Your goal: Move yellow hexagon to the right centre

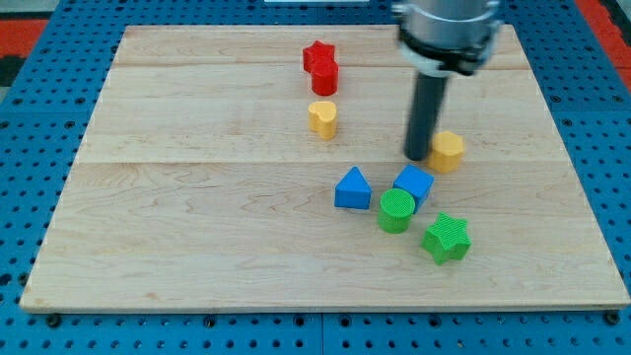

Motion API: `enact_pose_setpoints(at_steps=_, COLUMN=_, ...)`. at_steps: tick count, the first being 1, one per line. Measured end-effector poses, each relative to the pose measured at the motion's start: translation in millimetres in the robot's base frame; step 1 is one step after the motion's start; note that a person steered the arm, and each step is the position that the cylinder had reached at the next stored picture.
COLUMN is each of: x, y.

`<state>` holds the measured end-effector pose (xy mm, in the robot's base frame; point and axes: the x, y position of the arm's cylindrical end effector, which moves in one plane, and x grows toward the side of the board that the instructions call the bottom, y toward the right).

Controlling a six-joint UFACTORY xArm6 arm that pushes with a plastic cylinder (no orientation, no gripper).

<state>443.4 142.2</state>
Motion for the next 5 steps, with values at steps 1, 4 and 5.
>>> enact_pose_setpoints(at_steps=1, x=25.5, y=-2.6)
enact_pose_setpoints(at_steps=4, x=-14.5, y=16.2)
enact_pose_setpoints(at_steps=5, x=-13.2, y=24.6)
